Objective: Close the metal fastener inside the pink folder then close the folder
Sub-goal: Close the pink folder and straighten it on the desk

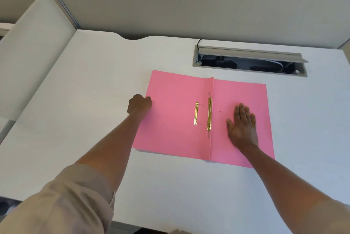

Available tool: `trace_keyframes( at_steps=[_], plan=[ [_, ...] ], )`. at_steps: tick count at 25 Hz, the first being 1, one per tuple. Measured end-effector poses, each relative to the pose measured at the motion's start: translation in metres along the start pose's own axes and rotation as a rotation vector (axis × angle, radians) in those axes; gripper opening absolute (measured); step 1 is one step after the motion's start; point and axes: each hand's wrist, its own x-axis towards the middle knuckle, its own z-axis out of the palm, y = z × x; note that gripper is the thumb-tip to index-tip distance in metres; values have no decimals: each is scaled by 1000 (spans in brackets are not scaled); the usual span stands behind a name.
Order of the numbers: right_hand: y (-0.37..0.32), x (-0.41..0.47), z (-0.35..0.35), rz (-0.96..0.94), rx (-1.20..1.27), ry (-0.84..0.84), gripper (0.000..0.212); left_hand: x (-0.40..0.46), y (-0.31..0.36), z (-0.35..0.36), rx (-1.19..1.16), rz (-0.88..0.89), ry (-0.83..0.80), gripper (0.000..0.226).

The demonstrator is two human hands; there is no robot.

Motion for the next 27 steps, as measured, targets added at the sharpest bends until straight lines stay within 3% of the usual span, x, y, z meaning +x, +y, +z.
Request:
trace_keyframes(
  at_steps=[2, 12, 18, 22, 27],
  plan=[
    [0, 0, 1, -1, 2, 6, 67, -8, 13, -7, 6, -9, 54, 27],
    [-2, -2, -2, 1, 13, -17, 68, -70, 67, -52, -51, 286, 208, 30],
    [-3, -3, -6, -10, 42, -34, 69, -122, 98, -57, -159, 533, 158, 21],
    [-3, -4, -9, -16, 63, -44, 69, -161, 118, -44, -227, 767, 129, 47],
    [-1, -2, -14, -33, 89, -81, 70, -197, 148, -15, -190, 973, 63, 29]
  ],
)
